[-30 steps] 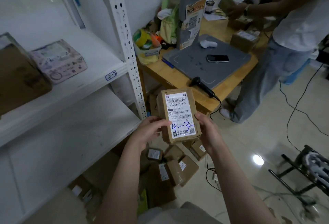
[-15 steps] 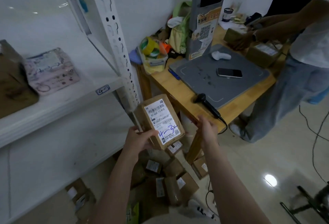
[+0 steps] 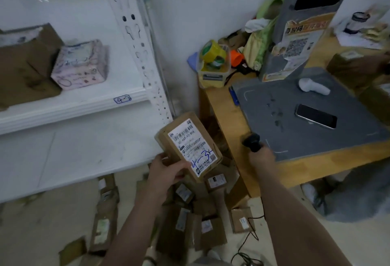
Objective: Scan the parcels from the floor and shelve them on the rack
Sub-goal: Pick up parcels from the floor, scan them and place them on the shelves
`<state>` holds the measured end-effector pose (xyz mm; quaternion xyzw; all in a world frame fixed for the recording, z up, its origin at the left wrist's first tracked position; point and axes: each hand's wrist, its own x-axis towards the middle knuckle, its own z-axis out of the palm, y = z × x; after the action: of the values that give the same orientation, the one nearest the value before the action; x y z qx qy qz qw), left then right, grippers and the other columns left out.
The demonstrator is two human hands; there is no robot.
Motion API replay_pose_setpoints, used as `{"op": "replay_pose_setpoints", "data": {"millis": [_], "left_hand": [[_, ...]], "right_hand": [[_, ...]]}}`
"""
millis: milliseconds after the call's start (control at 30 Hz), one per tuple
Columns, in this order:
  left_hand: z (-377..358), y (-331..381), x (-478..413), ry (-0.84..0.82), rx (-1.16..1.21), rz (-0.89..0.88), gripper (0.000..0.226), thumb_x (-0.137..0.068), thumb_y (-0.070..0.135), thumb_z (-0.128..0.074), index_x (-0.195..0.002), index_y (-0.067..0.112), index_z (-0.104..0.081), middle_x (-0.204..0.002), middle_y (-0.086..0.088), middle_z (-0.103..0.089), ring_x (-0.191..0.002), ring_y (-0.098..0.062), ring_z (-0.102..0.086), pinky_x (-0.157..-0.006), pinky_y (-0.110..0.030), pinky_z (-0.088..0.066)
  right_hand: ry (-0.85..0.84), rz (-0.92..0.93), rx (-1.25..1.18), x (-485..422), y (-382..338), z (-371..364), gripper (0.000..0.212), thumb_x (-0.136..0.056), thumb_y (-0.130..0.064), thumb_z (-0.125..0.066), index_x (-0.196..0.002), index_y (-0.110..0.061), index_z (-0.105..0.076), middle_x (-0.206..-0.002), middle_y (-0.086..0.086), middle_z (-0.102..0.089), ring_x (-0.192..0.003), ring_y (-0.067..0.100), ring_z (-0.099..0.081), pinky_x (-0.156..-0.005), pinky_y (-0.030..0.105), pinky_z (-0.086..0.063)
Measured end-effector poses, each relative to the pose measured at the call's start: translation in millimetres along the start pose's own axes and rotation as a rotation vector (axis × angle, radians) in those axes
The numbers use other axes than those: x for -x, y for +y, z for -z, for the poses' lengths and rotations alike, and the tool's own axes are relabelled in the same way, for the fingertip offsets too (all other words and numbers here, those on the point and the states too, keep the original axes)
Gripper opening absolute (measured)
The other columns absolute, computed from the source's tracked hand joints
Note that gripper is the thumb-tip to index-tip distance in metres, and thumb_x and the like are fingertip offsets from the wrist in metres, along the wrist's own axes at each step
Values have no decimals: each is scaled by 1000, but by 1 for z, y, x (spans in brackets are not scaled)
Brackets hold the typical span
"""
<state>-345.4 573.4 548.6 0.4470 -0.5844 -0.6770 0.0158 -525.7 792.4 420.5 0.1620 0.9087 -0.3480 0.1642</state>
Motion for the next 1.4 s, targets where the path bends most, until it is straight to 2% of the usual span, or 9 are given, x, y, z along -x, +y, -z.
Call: {"op": "replay_pose_setpoints", "data": {"millis": [200,367,433,567,700,833,1067,1267,1400], "left_hand": [[-4,-5,6,45,11,7,53,-76,2,-83,-116,16,-52,-111,-9,-70,-97,-26,-71,-90,-50,-59],[-7,-11,8,77,21,-27,47,-77,1,-82,-107,20,-51,-100,0,-68,-91,-20,-70,-71,-33,-61],[-10,-12,7,101,21,-45,45,-78,1,-81,-105,20,-50,-98,1,-66,-90,-19,-68,-67,-29,-59],[-13,-17,8,102,16,-48,43,-77,0,-82,-95,25,-51,-109,-5,-67,-102,-25,-67,-87,-41,-60],[-16,-22,9,82,48,-44,45,-73,1,-84,-97,24,-53,-106,-2,-68,-101,-24,-68,-93,-43,-58],[-16,-27,14,64,42,-56,47,-71,3,-86,-98,26,-56,-106,-2,-69,-101,-23,-68,-91,-43,-59],[-4,-36,20,74,29,-74,53,-72,7,-86,-117,17,-58,-105,-2,-70,-98,-20,-68,-78,-33,-60],[-4,-41,21,88,-9,-53,67,-68,13,-89,-126,18,-55,-114,-2,-69,-104,-22,-67,-91,-42,-59],[-7,-42,23,89,-5,-57,65,-69,12,-89,-124,20,-56,-113,-1,-69,-104,-21,-66,-94,-44,-58]], "right_hand": [[-99,58,-59,20,2,-3,19,-92,-5,-53,-108,4,-58,-87,14,-57,-82,33,-58,-68,37,-46],[-96,283,-298,73,-14,-1,15,-87,-11,-68,-96,-17,-58,-79,-2,-59,-82,23,-62,-59,24,-39],[-125,329,-404,95,-24,6,12,-87,-14,-70,-95,-16,-61,-79,-4,-62,-77,15,-61,-57,24,-39],[-255,410,-479,138,-38,19,8,-84,-20,-74,-84,-16,-68,-72,-3,-70,-71,11,-68,-59,28,-50],[-322,485,-406,165,-40,19,10,-83,-20,-73,-76,-16,-66,-69,-1,-71,-67,15,-70,-59,36,-56],[-286,514,-415,188,-39,12,17,-84,-19,-74,-72,-16,-62,-63,-2,-65,-61,9,-63,-56,22,-46],[-280,542,-401,198,-35,11,21,-85,-18,-74,-70,-14,-61,-59,-1,-61,-55,7,-59,-53,19,-42],[-280,567,-377,204,-29,7,22,-86,-19,-73,-69,-12,-63,-61,7,-64,-56,19,-61,-53,21,-44],[-273,567,-360,203,-26,9,24,-86,-20,-74,-66,-19,-60,-56,-3,-60,-51,4,-57,-50,14,-41]]}}
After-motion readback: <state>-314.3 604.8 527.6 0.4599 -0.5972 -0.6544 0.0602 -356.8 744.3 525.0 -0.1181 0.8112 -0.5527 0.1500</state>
